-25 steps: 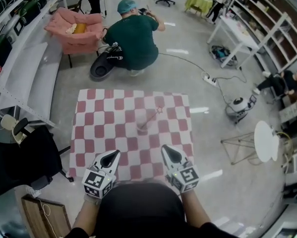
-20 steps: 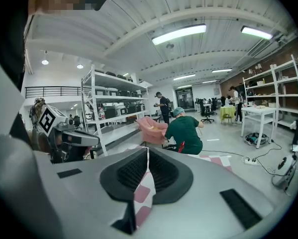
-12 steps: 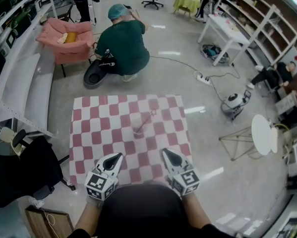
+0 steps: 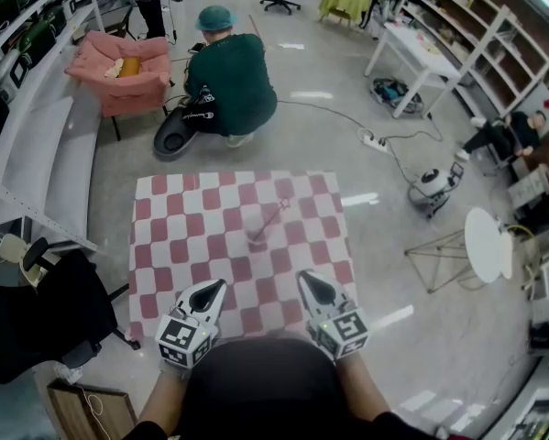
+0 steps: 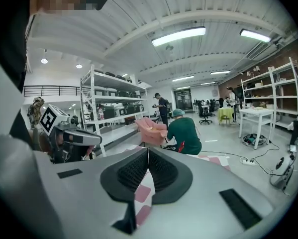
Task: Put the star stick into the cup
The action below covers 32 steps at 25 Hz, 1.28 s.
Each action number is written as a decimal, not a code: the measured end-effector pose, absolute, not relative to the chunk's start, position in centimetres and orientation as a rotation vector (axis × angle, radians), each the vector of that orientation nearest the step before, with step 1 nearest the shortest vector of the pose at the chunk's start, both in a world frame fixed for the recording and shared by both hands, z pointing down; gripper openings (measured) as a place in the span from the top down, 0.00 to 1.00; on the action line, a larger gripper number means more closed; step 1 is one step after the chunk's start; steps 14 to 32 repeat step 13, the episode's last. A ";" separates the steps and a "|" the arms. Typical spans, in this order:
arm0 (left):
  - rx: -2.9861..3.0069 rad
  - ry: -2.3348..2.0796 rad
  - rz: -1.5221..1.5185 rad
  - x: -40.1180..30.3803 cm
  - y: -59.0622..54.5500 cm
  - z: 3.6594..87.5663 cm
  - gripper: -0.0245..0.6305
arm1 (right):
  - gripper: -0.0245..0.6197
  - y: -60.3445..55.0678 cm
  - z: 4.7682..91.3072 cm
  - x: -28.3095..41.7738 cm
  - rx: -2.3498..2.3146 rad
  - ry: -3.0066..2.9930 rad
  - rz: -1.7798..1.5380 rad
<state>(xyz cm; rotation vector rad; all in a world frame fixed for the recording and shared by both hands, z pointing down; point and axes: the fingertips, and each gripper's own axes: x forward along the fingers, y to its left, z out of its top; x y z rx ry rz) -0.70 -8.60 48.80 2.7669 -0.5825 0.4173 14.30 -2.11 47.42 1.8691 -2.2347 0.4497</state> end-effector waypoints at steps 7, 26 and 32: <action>2.769 -0.577 0.400 -0.9 -8.5 48.4 0.90 | 0.93 -2.1 47.1 14.2 1.870 -2.228 0.451; 2.754 -0.562 0.385 -1.4 -8.3 48.5 0.90 | 0.93 -2.2 47.2 13.6 1.873 -2.232 0.445; 2.754 -0.562 0.385 -1.4 -8.3 48.5 0.90 | 0.93 -2.2 47.2 13.6 1.873 -2.232 0.445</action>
